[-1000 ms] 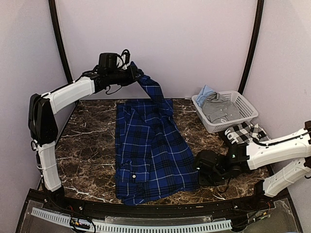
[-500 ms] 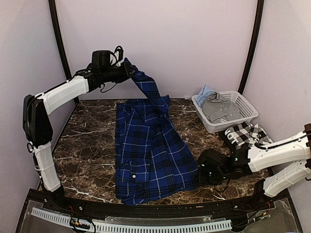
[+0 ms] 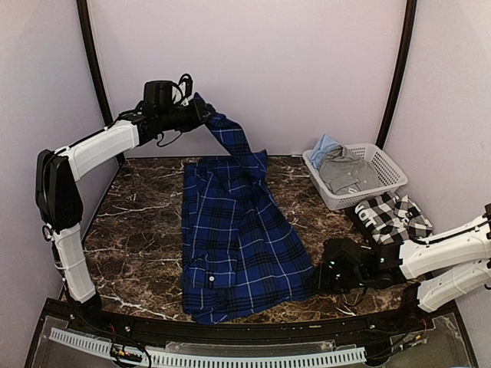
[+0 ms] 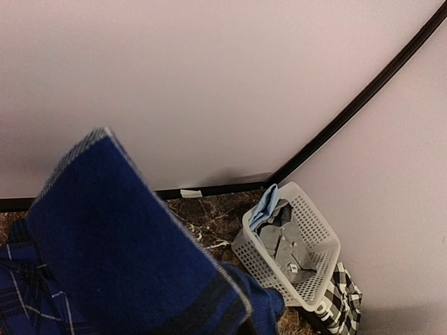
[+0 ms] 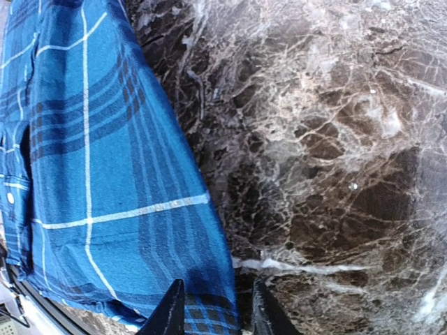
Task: Fold and stack the long sleeve shirts
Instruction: Pick up the corner of the shirt from the center of the board, then fold the flattened shirt at the center of the board.
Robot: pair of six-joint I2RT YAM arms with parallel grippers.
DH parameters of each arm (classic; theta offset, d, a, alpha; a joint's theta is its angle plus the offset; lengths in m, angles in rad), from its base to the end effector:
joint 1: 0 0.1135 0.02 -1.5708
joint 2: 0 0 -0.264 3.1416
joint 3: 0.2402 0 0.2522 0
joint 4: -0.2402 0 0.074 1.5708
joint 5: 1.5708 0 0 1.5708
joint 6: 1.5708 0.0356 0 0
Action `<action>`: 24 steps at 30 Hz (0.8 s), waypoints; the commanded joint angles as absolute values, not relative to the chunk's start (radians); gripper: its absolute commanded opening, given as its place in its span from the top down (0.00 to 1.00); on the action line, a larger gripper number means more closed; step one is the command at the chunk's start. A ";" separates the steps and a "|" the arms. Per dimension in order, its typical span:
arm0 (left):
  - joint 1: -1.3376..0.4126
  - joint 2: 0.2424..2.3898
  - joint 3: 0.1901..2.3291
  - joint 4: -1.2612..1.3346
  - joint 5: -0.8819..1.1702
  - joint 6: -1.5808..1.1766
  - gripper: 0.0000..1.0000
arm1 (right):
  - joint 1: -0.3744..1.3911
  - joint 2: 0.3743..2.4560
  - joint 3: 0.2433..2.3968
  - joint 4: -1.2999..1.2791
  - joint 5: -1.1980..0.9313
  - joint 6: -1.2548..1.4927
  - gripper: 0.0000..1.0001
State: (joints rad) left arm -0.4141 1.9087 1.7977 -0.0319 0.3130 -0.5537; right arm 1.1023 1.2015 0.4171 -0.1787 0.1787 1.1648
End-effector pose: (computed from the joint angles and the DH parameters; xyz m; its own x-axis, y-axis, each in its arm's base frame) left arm 0.4207 -0.1969 0.3797 -0.4589 -0.3448 -0.8189 0.4944 0.6667 -0.5578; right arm 0.0972 0.1780 0.1396 -0.9110 0.2022 -0.3596 0.0119 0.8842 0.4669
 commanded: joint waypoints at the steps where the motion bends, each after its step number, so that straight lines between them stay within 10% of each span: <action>1: -0.405 1.839 1.790 -0.003 0.313 -0.557 1.00 | 1.088 1.171 0.380 -0.074 0.163 1.167 0.72; 10: -0.399 1.839 1.790 -0.003 0.315 -0.567 1.00 | 1.085 1.146 0.386 -0.099 0.158 1.171 1.00; 24: -0.365 1.821 1.764 0.030 0.341 -0.551 1.00 | 1.146 1.100 0.592 -0.500 0.152 1.103 1.00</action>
